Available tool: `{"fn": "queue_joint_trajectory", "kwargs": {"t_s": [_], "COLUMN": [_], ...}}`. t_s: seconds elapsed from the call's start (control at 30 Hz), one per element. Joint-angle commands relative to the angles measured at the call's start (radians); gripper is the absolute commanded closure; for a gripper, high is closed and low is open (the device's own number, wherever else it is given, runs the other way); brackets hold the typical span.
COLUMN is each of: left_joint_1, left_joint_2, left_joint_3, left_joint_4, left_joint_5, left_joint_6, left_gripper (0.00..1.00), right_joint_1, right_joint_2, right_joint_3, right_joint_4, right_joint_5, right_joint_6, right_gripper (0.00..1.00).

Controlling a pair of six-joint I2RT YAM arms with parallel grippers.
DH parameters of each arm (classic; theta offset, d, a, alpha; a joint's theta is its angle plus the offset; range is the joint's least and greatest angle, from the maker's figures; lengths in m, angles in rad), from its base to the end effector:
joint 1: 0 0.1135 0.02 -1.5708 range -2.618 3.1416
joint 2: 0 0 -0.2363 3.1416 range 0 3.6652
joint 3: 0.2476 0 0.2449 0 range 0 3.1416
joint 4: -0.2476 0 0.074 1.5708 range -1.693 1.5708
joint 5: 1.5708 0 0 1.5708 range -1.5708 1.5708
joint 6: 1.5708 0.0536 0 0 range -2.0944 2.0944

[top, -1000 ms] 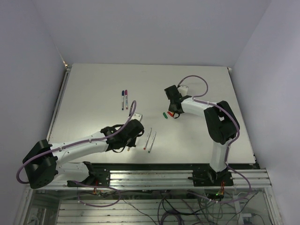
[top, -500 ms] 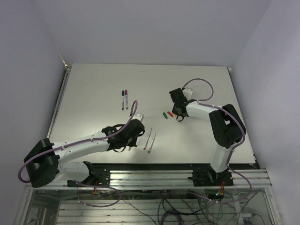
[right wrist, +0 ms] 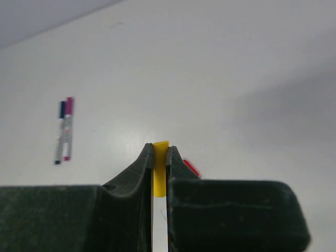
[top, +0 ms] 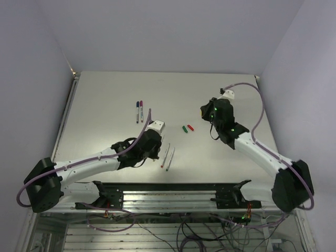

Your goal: Insert the pens into the pen caps

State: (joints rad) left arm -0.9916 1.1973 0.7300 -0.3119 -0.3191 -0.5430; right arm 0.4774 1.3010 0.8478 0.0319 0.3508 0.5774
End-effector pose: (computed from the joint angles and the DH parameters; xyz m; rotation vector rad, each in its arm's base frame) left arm 0.1573 -0.2098 0.1924 0.3657 2.3073 -0.4061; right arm 0.2840 0.1262 0.2404 0.3239 1.9539 0.3401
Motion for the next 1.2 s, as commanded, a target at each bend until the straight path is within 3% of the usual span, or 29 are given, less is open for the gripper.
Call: {"fn": "queue_joint_trajectory", "kwargs": {"t_s": [0.0,0.23,0.43,0.8,1.17], "left_joint_1": [0.005,0.005,0.005,0.005,0.005], "left_joint_2": [-0.056,-0.106,-0.108,-0.105,-0.064], "left_joint_3": [-0.003,-0.052,-0.114,-0.141,-0.138], "left_joint_4": [0.235,0.473,0.734,1.073,1.199], "left_joint_5": [0.070,0.190,0.295,0.406,0.460], "left_joint_6": [0.030,0.017,-0.038,-0.069,-0.091], "left_gripper": [0.93,0.93,0.93,0.93,0.93], "right_joint_1": [-0.001,0.050,0.098,0.107,0.107], "right_joint_2": [-0.157,-0.394,-0.487,-0.453,-0.434], "right_joint_3": [-0.101,-0.228,-0.258,-0.282,-0.290], "right_joint_4": [0.163,0.341,0.502,0.801,0.898], "right_joint_5": [-0.127,-0.245,-0.260,-0.392,-0.469], "right_joint_6": [-0.057,-0.072,-0.064,0.018,0.116], "right_gripper": [1.00,1.00,1.00,1.00,1.00]}}
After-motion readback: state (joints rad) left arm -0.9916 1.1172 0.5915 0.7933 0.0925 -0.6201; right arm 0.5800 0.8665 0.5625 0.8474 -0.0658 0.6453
